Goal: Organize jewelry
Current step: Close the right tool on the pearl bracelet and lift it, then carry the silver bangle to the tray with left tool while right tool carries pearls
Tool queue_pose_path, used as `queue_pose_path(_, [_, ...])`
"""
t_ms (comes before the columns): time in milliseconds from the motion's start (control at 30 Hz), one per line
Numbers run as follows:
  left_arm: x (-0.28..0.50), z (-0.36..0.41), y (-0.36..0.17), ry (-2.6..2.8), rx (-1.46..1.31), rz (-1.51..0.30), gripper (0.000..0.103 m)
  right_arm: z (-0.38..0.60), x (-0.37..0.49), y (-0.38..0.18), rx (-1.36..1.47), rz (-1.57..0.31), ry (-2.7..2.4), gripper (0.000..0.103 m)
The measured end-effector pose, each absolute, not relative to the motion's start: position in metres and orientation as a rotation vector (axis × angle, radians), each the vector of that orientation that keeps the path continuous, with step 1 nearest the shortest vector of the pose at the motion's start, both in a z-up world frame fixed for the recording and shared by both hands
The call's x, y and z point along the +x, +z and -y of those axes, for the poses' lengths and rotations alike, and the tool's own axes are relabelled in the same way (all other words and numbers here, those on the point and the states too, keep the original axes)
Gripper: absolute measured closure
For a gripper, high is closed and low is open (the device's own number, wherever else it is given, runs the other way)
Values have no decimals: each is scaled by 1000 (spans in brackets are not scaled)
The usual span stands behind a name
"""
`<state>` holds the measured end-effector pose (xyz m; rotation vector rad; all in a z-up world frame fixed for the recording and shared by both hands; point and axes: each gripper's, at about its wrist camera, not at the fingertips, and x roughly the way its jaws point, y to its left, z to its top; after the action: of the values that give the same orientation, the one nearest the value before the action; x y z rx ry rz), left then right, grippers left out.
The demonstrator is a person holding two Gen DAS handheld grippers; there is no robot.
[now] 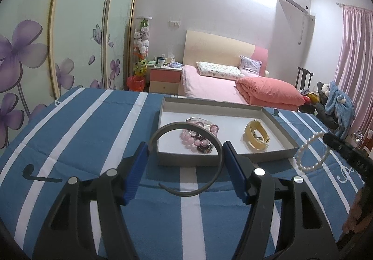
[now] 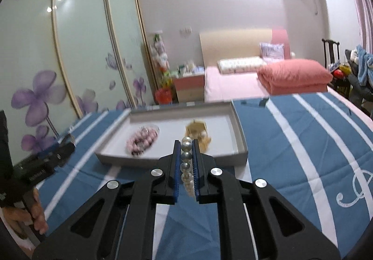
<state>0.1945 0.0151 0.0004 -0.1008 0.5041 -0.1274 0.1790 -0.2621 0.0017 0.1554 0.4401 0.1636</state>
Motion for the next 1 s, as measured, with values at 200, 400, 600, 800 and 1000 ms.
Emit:
queue_pose_path(200, [186,-11,10,-124,-89,-452,39,257,170,20,144,-342,179,93])
queue_pose_path(400, [180,-3,21,-131,-78,-403,39,256,165,29,140,-277,181,93])
queue_pose_path(600, [176,4,27,-129,-67,-363,39,256,165,33,145,-241,182,93])
queue_pose_path(800, [173,8,31,-125,-57,-339,39,255,164,36,145,-218,173,93])
queue_pose_path(1000, [171,11,36,-115,-46,-320,39,252,163,41,134,-188,160,93])
